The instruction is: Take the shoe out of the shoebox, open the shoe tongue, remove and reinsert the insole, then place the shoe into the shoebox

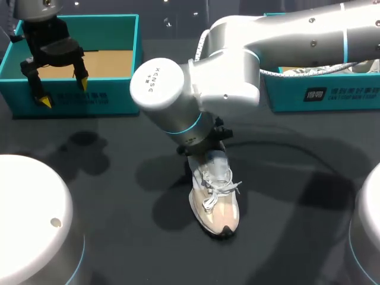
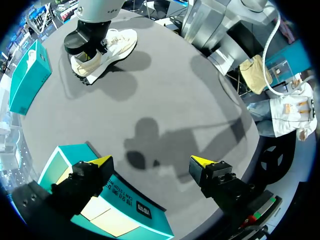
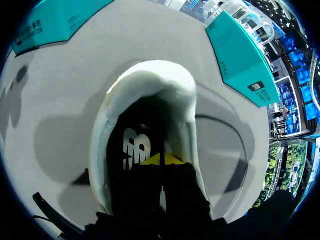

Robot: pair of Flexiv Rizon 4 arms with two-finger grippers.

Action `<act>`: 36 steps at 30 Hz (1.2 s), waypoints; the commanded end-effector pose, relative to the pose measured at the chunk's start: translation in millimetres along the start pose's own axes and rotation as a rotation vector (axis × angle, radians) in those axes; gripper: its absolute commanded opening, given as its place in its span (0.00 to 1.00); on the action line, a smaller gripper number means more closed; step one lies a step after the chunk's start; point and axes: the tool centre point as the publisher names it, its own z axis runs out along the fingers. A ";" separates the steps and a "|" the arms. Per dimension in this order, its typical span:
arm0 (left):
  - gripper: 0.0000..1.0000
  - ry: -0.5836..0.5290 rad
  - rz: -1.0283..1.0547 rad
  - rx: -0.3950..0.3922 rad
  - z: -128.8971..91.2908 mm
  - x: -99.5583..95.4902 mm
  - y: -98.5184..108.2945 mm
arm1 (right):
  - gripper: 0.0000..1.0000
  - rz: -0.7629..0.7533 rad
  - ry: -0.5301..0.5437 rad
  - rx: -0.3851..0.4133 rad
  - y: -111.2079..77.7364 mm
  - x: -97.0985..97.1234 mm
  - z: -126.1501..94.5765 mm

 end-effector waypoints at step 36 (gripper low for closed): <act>1.00 -0.001 0.001 -0.003 0.1 1.4 -0.3 | 0.00 -0.094 0.286 0.124 1.5 16.7 0.0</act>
